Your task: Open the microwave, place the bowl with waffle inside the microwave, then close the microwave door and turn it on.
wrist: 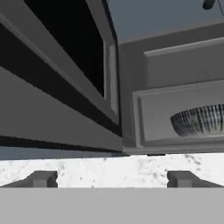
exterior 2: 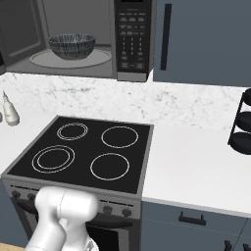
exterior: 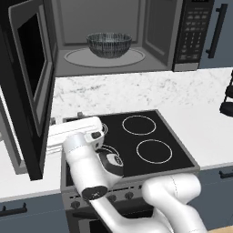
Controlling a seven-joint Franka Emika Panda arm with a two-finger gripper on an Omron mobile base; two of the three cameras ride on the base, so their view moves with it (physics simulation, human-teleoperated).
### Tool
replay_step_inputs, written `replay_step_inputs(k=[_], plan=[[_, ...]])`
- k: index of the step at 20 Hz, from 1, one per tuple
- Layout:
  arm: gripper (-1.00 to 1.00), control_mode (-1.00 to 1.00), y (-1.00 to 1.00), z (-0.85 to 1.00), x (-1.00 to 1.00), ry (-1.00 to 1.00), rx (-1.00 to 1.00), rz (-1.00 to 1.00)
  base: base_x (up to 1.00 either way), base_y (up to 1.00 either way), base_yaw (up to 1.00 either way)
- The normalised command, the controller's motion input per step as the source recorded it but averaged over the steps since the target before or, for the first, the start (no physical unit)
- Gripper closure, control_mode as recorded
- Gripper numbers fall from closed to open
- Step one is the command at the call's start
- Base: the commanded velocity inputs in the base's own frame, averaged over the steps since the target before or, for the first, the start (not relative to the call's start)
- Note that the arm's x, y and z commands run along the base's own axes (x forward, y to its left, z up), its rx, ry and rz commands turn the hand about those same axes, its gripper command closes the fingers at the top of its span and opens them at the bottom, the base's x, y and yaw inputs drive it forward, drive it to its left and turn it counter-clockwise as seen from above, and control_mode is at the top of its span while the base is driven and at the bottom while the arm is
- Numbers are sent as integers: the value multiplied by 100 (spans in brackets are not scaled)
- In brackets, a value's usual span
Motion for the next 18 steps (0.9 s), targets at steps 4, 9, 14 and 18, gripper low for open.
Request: replay_step_inputs(k=[4, 9, 14, 18], plan=[[-100, -100, 82, -4, -5, -13, -8, -11, 0, 0, 0], [-100, -100, 85, -4, -16, -7, -3, -8, 0, 0, 0], [-100, -100, 67, -1, -1, -17, -6, -8, 0, 0, 0], [-100, -100, 54, 0, 0, -26, -8, -15, 0, 0, 0]])
